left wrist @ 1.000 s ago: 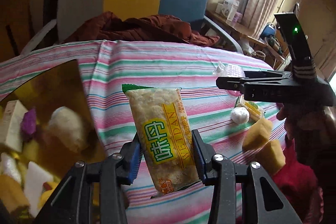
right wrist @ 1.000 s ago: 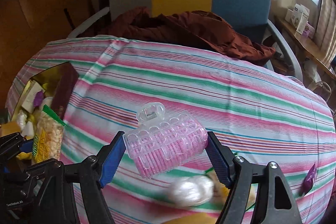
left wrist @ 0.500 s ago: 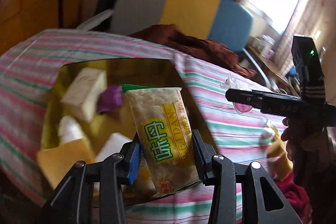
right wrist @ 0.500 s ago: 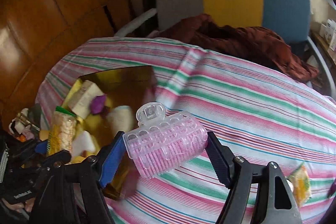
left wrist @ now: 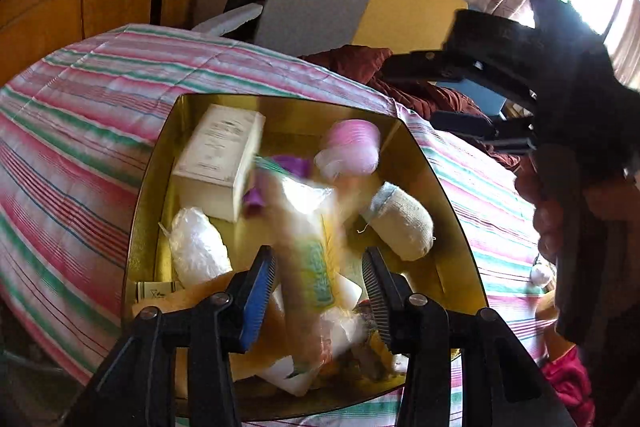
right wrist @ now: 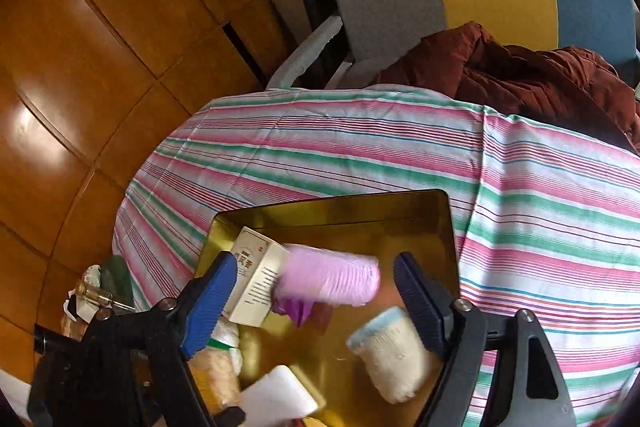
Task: Organize objects
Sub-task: 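Carry the snack pack and pink roller into the gold tray and open both tools, then move both tools back to the remaining sponges and snack pack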
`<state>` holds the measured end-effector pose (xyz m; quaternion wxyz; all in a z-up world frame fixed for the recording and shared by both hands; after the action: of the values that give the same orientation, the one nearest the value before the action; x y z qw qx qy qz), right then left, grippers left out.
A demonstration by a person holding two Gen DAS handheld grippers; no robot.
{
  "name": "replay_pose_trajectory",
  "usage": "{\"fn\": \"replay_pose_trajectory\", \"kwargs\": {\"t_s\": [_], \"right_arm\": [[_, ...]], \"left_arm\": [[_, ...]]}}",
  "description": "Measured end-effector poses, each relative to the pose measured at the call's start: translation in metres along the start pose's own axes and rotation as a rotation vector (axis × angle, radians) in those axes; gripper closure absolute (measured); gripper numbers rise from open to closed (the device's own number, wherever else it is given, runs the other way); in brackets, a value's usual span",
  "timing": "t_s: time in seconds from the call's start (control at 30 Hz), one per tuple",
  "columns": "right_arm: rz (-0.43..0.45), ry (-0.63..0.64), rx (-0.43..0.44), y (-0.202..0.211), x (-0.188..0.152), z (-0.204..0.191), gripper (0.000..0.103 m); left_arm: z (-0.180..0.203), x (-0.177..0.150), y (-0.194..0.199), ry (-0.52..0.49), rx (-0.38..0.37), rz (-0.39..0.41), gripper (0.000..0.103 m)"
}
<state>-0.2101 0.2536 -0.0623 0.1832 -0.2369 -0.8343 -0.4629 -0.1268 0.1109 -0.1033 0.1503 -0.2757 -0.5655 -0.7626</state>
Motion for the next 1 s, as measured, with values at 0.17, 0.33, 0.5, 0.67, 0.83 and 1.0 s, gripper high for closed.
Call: {"fn": "replay_pose_trajectory", "kwargs": {"t_s": [0.17,0.33,0.5,0.67,0.83,1.0], "right_arm": [[-0.024,-0.009,-0.027,0.007,-0.023,0.008,0.021],[-0.013,-0.03,-0.067,0.022,-0.047,0.021,0.019],[0.009,0.002,-0.111,0.04,-0.07,0.024,0.019],[0.036,0.044,-0.146,0.058,-0.091,0.021,0.018],[0.053,0.097,-0.193,0.071,-0.108,0.017,0.018],[0.07,0.132,-0.224,0.08,-0.122,0.014,0.018]], "left_arm": [[0.0,-0.003,0.002,0.008,-0.003,-0.001,0.056],[0.001,-0.008,0.011,0.024,-0.012,0.001,0.049],[0.004,-0.014,0.023,0.016,0.0,0.015,0.046],[0.006,-0.019,0.038,-0.018,0.032,0.05,0.041],[0.008,-0.024,0.052,-0.06,0.07,0.093,0.036],[0.009,-0.029,0.059,-0.098,0.108,0.119,0.035]]}}
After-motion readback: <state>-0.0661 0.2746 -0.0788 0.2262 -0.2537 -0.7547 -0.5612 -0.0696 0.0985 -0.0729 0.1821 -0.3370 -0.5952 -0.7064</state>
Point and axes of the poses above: each gripper's, at about its wrist camera, not at the fingertips, and y roughly against the way its jaws point, z to its right, x to its top, the point moved 9 cm from there along -y, roughly the way its jaws point, and after that the axes turned 8 degrees about x, right-handed, at the moved point
